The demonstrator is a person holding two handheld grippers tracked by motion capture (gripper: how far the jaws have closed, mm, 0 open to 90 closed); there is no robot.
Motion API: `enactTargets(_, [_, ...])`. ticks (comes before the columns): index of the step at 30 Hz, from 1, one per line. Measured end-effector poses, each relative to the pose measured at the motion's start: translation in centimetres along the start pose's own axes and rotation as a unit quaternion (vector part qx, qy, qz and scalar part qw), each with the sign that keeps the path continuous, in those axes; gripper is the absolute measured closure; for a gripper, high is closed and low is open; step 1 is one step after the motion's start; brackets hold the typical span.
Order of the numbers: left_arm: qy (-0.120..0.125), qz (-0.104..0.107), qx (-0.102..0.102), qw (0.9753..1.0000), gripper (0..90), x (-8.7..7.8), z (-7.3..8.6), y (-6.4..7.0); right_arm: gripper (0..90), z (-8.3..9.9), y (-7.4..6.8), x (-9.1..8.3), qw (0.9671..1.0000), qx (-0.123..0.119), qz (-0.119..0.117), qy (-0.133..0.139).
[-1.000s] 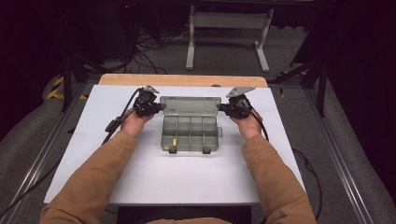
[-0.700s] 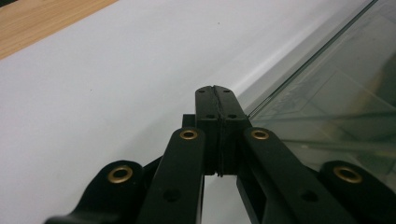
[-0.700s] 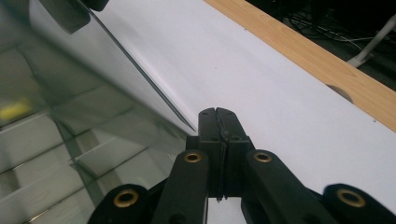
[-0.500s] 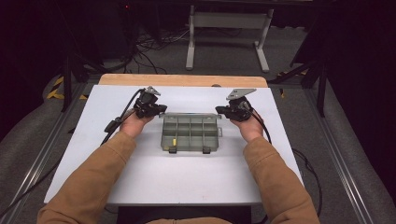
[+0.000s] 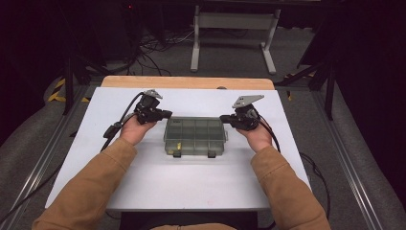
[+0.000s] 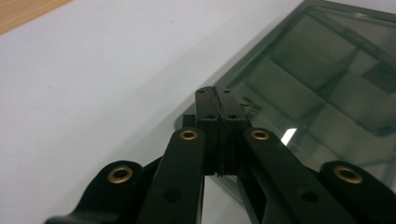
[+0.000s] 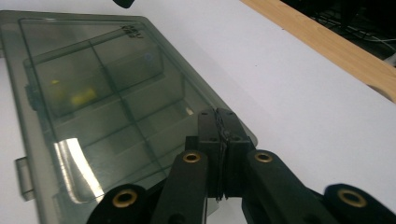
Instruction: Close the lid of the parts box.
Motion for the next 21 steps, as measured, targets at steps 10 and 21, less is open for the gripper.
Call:
enactTargets(10, [-0.009,0.049,0.019,0.9986,88.9,-1.2,0.4,2.3,89.1,-0.1,-2.1,-1.0,0.999,-0.011,-0.031,-0.03])
enactTargets(21, [-0.028,0.065,0.037,0.9968,89.1,-1.5,1.4,3.8,89.1,0.3,-4.2,-0.9,0.9954,-0.047,-0.044,-0.071])
Point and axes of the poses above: each handheld gripper's, and its own axes: x roughly forward along the jaws, z roughly out of its underside, y roughly to its right, the point moved 3 cm from there along x, roughly forward along the jaws, and after that the axes turned 5 degrees about z, right-handed, at the moved point
